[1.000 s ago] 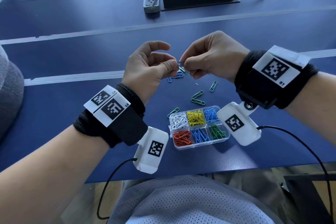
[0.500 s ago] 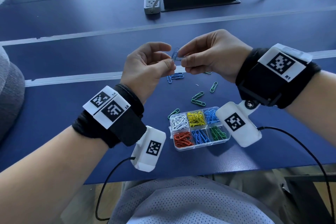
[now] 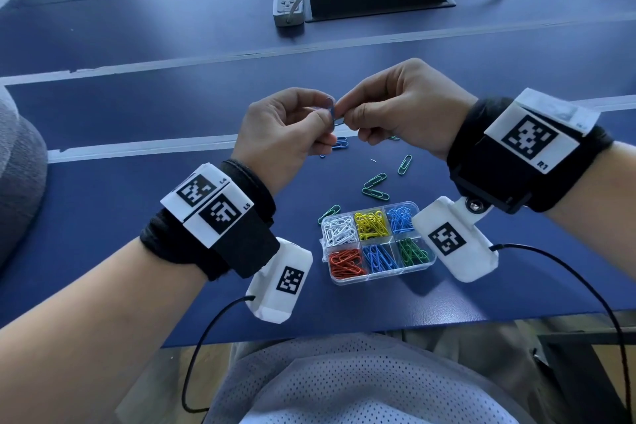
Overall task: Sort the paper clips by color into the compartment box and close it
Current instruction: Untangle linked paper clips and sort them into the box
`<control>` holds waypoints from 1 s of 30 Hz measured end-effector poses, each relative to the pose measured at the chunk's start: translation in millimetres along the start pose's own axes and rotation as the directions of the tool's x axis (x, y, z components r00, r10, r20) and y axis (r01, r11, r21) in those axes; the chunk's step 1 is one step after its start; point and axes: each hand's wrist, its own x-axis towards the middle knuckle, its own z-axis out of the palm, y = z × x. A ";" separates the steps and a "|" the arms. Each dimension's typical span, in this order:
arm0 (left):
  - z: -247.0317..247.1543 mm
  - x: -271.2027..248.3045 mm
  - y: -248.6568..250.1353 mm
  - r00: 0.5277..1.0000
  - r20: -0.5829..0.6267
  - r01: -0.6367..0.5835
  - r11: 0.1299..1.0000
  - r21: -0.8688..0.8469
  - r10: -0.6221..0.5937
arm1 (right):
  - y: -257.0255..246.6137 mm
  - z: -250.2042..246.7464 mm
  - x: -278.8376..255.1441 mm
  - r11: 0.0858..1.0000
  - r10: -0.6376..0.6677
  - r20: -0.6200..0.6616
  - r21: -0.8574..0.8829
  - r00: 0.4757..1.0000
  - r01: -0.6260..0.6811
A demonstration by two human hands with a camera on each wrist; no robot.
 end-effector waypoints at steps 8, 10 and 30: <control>0.3 -0.9 2.9 0.999 0.022 0.038 0.998 -0.046 -0.037 | 0.2 0.0 -2.6 0.998 -0.038 -0.019 -0.055 0.999 0.037; 1.0 -1.2 3.2 0.999 0.034 0.026 0.999 -0.034 -0.025 | 0.9 -0.1 -2.8 0.997 -0.046 -0.024 -0.062 0.999 0.045; 3.9 -0.8 5.0 1.000 0.014 -0.001 1.000 0.027 0.000 | -4.0 6.5 -2.6 0.962 0.007 -0.109 0.272 0.994 0.023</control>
